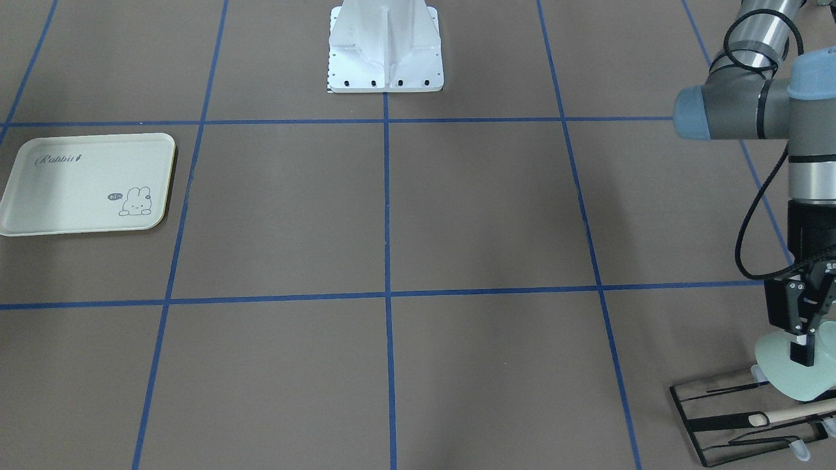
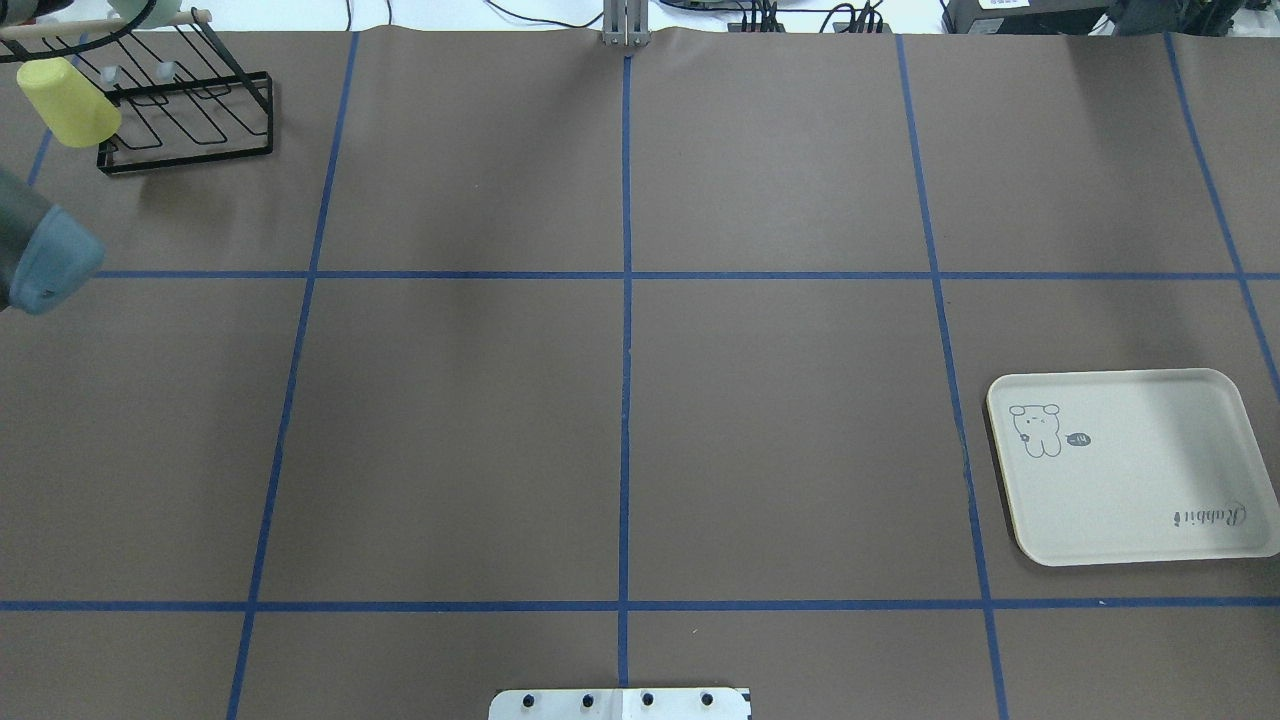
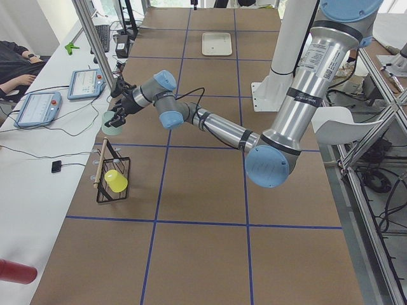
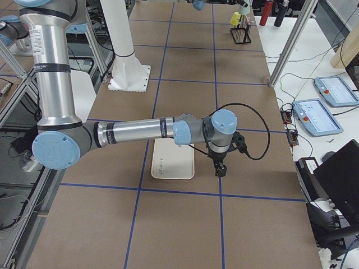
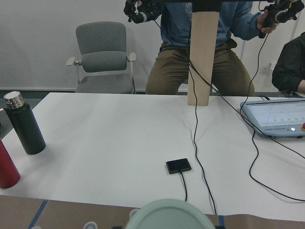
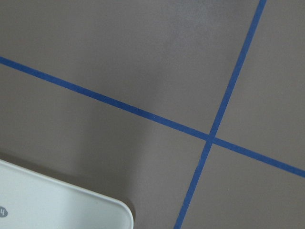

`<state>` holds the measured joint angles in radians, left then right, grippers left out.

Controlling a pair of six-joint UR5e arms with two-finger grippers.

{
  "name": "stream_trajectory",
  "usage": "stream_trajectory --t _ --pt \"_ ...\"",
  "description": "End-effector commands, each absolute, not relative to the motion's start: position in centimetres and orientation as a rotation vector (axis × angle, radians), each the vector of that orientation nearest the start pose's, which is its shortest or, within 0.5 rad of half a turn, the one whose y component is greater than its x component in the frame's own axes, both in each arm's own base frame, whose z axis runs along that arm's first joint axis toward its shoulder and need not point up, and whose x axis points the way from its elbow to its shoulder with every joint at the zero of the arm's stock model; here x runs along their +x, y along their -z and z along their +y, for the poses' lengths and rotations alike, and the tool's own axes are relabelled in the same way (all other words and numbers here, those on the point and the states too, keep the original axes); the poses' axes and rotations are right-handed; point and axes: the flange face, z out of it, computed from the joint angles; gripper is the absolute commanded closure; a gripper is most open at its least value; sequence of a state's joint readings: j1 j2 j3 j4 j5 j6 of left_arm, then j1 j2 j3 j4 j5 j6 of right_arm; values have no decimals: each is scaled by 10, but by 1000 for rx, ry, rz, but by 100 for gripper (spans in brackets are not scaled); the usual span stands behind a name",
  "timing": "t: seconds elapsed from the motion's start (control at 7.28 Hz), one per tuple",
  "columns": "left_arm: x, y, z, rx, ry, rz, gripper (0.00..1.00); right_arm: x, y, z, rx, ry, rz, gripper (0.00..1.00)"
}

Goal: Left arm grabs green cup and hands to right arm on tray

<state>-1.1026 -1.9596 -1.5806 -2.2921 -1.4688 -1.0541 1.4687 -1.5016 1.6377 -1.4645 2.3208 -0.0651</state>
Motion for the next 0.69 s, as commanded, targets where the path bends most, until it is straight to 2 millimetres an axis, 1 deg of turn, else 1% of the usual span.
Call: stream_trajectory --t 0.0,0.14,0.27,0.41,0.55 --pt "187 -347 -641 809 744 849 83 -12 -548 -551 322 94 -809 0" --pt "204 -341 -633 771 789 906 83 -34 -527 -557 325 36 -881 0" --pt "230 -337 -623 705 853 980 83 -57 -496 -566 306 -25 -970 0" --pt "260 -325 -607 622 929 1077 83 -81 -466 -568 295 -63 -1061 0" --pt "289 -305 -583 533 985 1178 83 -108 -445 -563 296 -92 -1132 1"
